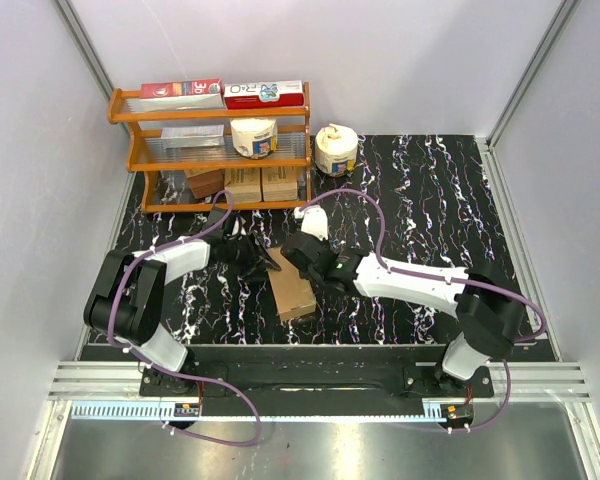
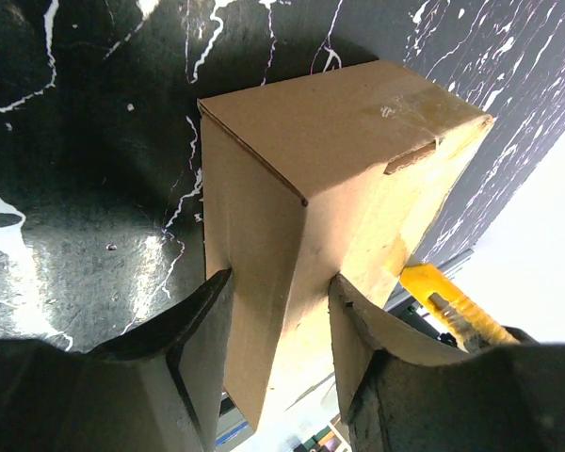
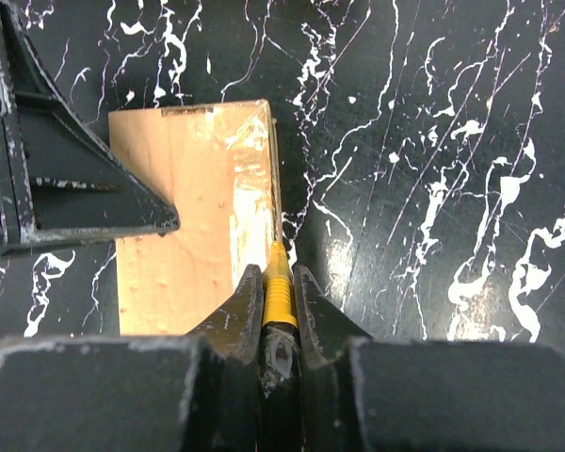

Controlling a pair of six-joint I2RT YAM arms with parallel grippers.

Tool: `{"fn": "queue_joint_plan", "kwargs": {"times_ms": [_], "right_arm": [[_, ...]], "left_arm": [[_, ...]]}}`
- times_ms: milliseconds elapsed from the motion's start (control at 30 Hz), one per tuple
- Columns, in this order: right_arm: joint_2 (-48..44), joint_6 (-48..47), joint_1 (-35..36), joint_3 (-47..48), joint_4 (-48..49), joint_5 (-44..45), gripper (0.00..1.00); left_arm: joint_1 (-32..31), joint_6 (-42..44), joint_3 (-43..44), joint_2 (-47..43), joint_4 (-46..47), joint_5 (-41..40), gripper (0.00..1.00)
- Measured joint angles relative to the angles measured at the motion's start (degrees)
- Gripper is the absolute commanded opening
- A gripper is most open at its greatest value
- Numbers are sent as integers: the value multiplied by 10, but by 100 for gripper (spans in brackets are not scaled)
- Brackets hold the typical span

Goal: Unpack the express box

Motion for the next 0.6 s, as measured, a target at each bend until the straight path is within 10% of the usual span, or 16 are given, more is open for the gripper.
{"fn": "queue_joint_plan", "kwargs": {"times_ms": [600], "right_arm": [[-109,35,10,-68,-61,-77,0]], "left_arm": [[0,-15,-1,2,2,-1,39]]}}
